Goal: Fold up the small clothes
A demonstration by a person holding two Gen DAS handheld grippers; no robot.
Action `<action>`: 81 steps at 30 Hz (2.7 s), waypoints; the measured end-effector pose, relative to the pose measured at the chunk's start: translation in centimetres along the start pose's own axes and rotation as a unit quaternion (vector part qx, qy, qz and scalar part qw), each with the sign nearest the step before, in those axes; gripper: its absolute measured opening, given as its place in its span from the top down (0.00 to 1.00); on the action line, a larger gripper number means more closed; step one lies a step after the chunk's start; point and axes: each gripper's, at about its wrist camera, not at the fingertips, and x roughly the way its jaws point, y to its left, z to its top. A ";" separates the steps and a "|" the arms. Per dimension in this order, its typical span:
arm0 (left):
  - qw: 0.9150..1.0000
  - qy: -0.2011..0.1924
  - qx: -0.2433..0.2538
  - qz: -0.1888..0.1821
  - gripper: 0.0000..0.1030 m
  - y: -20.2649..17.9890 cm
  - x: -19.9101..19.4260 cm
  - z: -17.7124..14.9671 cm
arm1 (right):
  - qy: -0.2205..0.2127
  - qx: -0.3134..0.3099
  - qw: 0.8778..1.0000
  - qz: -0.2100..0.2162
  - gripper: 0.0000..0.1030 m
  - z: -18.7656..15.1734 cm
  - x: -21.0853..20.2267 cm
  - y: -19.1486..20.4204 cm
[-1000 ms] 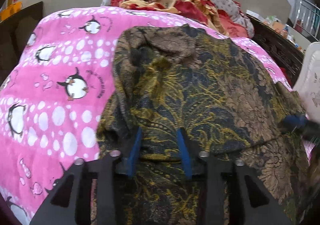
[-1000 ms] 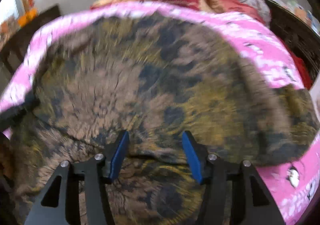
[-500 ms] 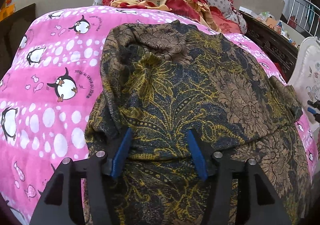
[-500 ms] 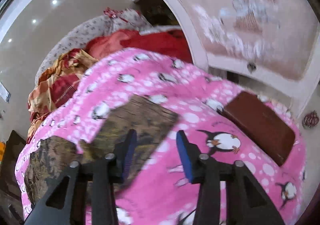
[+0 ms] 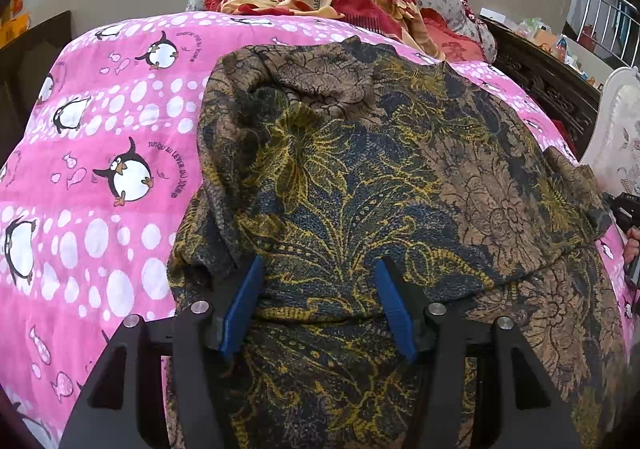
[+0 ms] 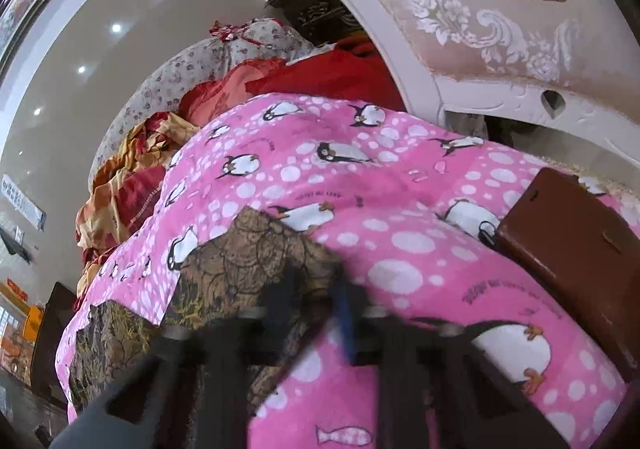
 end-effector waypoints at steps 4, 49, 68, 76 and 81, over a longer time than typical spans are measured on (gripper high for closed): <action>1.000 -0.001 -0.002 -0.003 0.64 0.0 0.0 0.0 | -0.034 -0.042 0.998 -0.011 0.95 1.8 -3.5 3.0; 0.992 -0.036 -0.057 -0.109 0.64 0.4 -2.5 0.9 | 0.193 -0.486 0.848 0.086 0.54 -32.4 0.1 35.0; 0.949 0.037 -0.171 -0.262 1.00 -1.3 4.7 3.5 | 0.154 -0.468 0.867 0.071 0.28 -32.4 -0.1 31.7; 0.959 -0.004 -0.161 -0.234 1.00 -0.7 0.8 3.1 | 0.155 -0.467 0.868 0.072 0.28 -32.4 0.1 31.8; 0.969 -0.041 -0.130 -0.206 1.00 2.4 -2.8 4.8 | 0.155 -0.467 0.868 0.072 0.28 -32.3 0.1 31.8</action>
